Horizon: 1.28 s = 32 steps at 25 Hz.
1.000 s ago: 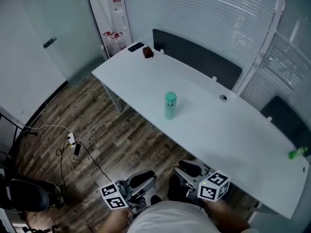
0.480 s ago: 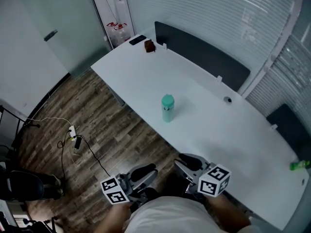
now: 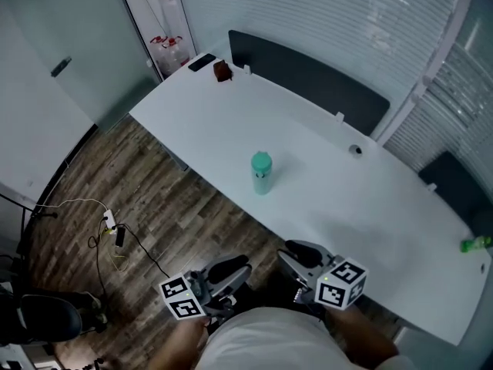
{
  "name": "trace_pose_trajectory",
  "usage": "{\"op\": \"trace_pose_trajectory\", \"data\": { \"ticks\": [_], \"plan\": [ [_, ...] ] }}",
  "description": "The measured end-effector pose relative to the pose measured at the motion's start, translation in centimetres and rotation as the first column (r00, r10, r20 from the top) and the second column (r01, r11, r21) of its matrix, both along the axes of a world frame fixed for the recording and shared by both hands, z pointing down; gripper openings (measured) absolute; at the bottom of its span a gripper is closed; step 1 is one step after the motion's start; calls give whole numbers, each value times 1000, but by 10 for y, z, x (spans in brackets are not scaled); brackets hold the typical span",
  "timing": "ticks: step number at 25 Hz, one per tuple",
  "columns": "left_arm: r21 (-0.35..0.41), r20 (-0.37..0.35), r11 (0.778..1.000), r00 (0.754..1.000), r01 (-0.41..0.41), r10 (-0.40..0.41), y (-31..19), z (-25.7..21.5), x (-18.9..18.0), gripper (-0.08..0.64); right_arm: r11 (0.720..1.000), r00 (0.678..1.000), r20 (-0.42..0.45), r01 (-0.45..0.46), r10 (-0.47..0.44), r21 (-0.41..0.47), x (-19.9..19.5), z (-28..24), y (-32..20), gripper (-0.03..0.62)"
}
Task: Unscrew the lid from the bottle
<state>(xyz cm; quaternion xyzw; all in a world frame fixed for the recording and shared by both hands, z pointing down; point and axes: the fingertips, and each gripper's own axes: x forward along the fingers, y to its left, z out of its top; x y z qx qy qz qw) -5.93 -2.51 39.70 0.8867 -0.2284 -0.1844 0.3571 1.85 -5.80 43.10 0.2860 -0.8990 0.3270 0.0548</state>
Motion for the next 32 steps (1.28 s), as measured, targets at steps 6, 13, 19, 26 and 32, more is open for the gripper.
{"op": "trace_pose_trajectory", "data": {
  "ticks": [6, 13, 19, 26, 32],
  "plan": [
    [-10, -12, 999, 999, -34, 34, -6, 5, -10, 104, 999, 999, -9, -37, 37, -10, -7, 4, -3, 127],
    [-24, -19, 999, 999, -48, 47, -10, 9, -20, 104, 998, 998, -21, -52, 52, -18, -16, 4, -5, 127],
    [-16, 1, 999, 999, -44, 44, -22, 13, -24, 104, 998, 997, -29, -68, 68, -14, -15, 6, -18, 127],
    [45, 110, 999, 994, 0, -5, -74, 23, -25, 106, 994, 994, -54, -97, 99, 47, -15, 2, -71, 127],
    [73, 268, 996, 962, 43, -61, -126, 55, -22, 132, 990, 987, -91, -125, 130, 62, -17, 10, -114, 127]
  ]
}}
